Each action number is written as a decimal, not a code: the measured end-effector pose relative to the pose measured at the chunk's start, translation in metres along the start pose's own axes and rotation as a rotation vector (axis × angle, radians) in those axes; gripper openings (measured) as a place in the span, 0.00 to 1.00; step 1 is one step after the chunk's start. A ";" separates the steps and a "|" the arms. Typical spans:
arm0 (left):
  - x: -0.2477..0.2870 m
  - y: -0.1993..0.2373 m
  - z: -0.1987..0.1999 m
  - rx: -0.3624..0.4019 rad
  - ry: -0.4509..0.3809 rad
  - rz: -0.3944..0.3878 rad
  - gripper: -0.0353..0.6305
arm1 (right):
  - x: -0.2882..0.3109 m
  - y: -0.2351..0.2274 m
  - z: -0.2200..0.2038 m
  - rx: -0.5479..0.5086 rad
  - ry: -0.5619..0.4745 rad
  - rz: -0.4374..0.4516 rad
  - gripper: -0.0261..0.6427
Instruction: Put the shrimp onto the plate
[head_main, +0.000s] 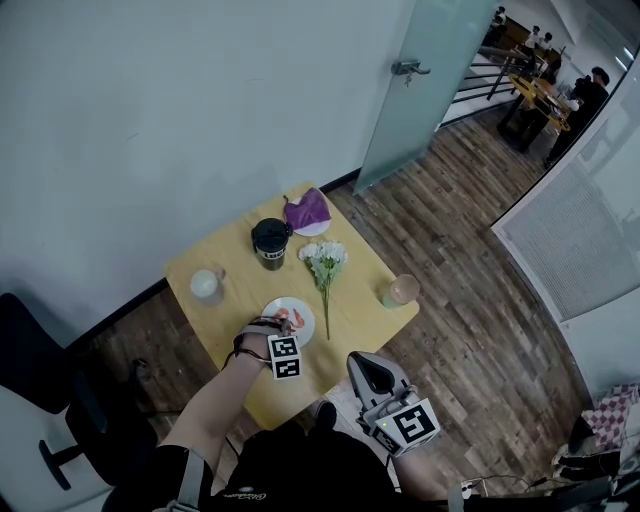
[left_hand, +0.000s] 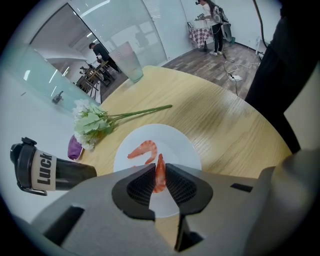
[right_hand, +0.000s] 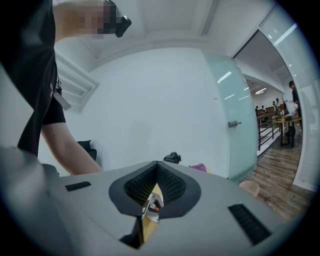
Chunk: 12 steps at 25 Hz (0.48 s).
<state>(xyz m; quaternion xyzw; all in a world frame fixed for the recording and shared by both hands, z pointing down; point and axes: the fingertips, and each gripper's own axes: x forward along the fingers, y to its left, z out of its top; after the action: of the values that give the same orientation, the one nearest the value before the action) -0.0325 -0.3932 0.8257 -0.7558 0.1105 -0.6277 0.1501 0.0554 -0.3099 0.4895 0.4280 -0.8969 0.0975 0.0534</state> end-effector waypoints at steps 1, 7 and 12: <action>0.000 0.000 0.000 0.000 0.001 -0.003 0.16 | 0.000 0.001 0.002 0.002 -0.005 0.003 0.04; 0.000 0.001 0.000 -0.008 -0.002 -0.013 0.20 | -0.002 -0.001 -0.005 0.007 0.007 -0.007 0.04; -0.003 0.000 -0.003 -0.021 0.001 -0.019 0.23 | 0.000 0.004 0.008 0.019 -0.070 0.016 0.04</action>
<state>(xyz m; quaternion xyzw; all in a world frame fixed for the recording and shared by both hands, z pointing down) -0.0360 -0.3929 0.8235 -0.7580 0.1097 -0.6284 0.1362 0.0526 -0.3095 0.4808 0.4246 -0.9006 0.0912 0.0172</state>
